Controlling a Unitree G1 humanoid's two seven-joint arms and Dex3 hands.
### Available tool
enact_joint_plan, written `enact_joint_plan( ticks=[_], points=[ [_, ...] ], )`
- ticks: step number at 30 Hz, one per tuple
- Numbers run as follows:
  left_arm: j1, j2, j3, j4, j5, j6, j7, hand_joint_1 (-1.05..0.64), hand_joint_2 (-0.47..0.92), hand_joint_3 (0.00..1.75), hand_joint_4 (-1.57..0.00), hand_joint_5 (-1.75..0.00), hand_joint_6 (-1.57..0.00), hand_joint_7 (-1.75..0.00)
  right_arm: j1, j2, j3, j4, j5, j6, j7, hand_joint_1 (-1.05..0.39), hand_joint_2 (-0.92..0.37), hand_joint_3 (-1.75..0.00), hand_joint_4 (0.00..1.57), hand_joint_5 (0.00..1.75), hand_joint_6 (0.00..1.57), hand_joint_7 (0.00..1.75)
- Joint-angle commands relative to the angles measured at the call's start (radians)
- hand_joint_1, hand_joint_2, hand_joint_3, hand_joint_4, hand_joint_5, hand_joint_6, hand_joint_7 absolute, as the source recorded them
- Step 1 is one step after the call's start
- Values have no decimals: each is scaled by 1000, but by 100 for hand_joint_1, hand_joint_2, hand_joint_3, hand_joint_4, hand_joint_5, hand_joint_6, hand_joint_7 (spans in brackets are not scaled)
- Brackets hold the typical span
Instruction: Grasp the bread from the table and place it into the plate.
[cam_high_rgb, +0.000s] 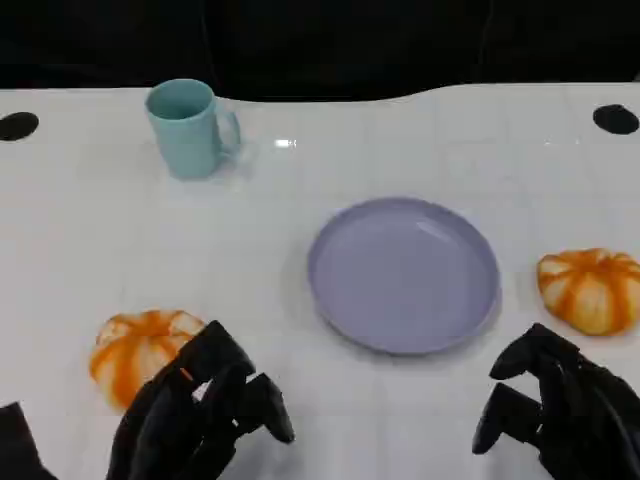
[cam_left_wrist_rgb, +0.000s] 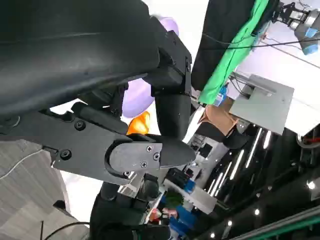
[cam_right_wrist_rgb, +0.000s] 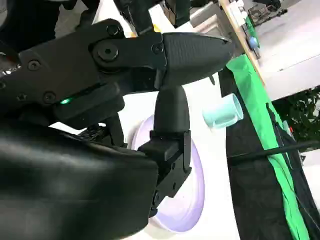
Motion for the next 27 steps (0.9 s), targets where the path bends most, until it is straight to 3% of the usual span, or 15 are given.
enact_joint_plan(
  ticks=[1, 21, 24, 25, 27],
  points=[
    [0, 7, 11, -12, -7, 6, 5, -55, 92, 39, -67, -175, -42, -175, 1, -2, -5, -5, 5, -6, -5, -52, -92, -41, 62, 175, 43, 164],
    [-16, 10, 25, 1, -3, 4, -3, -56, 92, 39, -68, -175, -43, -174, -4, -2, -8, -3, 12, 2, -4, -52, -92, -41, 63, 175, 44, 164],
    [-14, 16, 21, -13, 38, -34, 13, -56, 92, 42, -60, -174, -51, -141, -2, -1, -8, -9, 16, 10, -8, -52, -92, -42, 63, 175, 44, 164],
    [-15, 16, 19, -12, 65, -74, 12, -56, 92, 41, -58, -170, -52, -130, -2, -1, -7, -10, 14, 10, -8, -52, -92, -42, 63, 175, 43, 164],
    [-17, 17, 17, -10, 109, -131, 17, -54, 92, 36, -56, -154, -60, -93, -1, -3, -6, -11, 11, 9, -9, -52, -92, -42, 63, 175, 44, 164]
  ],
)
